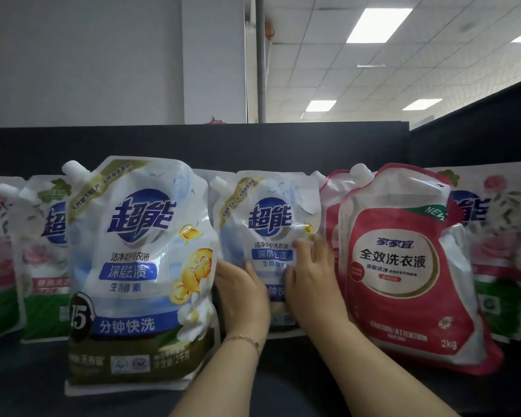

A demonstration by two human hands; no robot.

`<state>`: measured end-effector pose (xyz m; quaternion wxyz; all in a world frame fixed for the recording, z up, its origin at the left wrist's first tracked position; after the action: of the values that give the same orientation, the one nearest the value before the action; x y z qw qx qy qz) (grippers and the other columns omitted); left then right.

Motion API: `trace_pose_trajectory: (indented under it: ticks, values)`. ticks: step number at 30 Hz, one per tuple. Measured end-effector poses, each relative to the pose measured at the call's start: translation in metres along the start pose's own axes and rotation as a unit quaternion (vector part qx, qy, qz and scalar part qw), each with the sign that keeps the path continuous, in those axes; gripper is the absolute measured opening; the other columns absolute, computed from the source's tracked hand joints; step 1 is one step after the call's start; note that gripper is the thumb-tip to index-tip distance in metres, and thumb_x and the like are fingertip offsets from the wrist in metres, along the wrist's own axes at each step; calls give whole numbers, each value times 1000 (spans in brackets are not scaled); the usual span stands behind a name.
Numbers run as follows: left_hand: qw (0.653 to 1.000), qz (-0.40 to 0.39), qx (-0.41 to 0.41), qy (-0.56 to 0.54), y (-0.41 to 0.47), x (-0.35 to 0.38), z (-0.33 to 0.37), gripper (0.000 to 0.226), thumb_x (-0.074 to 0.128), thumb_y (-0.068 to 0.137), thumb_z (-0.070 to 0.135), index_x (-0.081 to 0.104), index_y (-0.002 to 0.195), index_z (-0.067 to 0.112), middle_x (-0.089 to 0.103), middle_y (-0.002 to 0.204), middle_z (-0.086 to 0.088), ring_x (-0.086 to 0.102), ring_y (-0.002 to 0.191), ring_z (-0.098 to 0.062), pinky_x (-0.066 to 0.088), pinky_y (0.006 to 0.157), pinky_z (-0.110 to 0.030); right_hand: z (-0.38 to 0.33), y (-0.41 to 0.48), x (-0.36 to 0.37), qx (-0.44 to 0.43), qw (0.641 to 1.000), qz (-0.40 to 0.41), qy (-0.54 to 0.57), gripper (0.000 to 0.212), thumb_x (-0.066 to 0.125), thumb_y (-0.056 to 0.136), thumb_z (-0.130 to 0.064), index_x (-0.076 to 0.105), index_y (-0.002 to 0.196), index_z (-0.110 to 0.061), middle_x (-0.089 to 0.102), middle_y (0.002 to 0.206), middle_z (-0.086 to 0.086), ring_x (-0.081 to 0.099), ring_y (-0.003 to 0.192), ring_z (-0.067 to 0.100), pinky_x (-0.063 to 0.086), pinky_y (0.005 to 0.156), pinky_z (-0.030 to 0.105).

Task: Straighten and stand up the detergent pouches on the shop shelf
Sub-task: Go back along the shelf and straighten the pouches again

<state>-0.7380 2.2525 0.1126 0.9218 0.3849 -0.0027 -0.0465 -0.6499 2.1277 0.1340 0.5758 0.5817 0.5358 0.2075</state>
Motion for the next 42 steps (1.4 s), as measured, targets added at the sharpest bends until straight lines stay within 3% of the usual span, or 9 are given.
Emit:
trace_pose_trajectory:
  ticks: [4,8,12,15,20,28,34,38,42]
  values:
    - [997,-15,61,49,3,3,4,65,58,91,9,25,146,-3,34,147,-28,36,135,-38,29,110,-37,-20,-6,-5,-50,995,12,-86,14,61,73,-24,57,78,-11,61,84,9,59,75,30,49,60,38]
    - [992,-36,111,41,1,-2,14,35,62,85,5,46,116,3,53,110,-21,54,100,-35,44,82,-40,-7,-11,11,33,987,-113,-113,33,49,89,-42,51,69,-17,51,70,3,49,66,28,32,60,31]
    - [989,-38,131,63,-3,-7,21,24,65,83,7,42,89,13,41,93,-8,49,74,-27,34,63,-30,-4,-13,15,58,985,-146,-74,42,44,91,-47,43,63,-16,42,63,-2,47,63,23,33,60,30]
    - [967,-70,189,156,-12,2,28,9,54,95,17,50,92,9,55,91,-13,59,75,-32,33,58,-31,1,-16,24,66,980,-182,-38,40,45,91,-40,48,60,-15,54,65,2,53,64,26,36,57,29]
    - [960,-183,90,190,-13,18,11,48,30,104,40,63,99,6,62,91,-12,60,94,-32,32,67,-30,7,-21,44,83,964,-248,38,32,44,92,-27,48,62,-16,52,68,-1,52,71,23,33,54,29]
    - [943,-232,24,240,-16,42,-16,34,35,103,36,55,113,10,61,114,-13,58,103,-30,39,73,-35,15,-27,75,70,943,-326,24,27,47,95,-28,50,115,-11,48,127,10,44,120,26,38,94,34]
    - [941,-222,47,251,-13,38,-13,27,44,99,36,57,98,12,64,102,-11,58,91,-29,40,67,-33,12,-27,71,69,947,-314,9,24,47,92,-30,50,110,-14,49,122,8,47,114,25,42,94,38]
    - [948,-217,61,223,-12,32,-8,26,44,99,34,56,86,15,62,95,-12,48,77,-23,35,64,-32,13,-27,54,103,958,-266,29,17,45,91,-32,51,92,-16,59,107,8,57,94,26,49,76,36]
    - [927,-246,41,279,-16,36,-8,29,37,101,35,57,98,14,63,101,-14,50,81,-25,36,67,-34,3,-25,41,57,950,-304,-45,24,45,93,-31,55,107,-14,59,112,8,59,98,27,48,79,36]
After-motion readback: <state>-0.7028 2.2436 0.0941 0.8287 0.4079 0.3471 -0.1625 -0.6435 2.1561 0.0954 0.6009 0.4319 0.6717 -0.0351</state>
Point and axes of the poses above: each hand's wrist, its own y-axis towards the middle knuckle, its own x-axis out of the palm, z = x × y, the point moved 10 cm from there along y, towards the middle knuckle
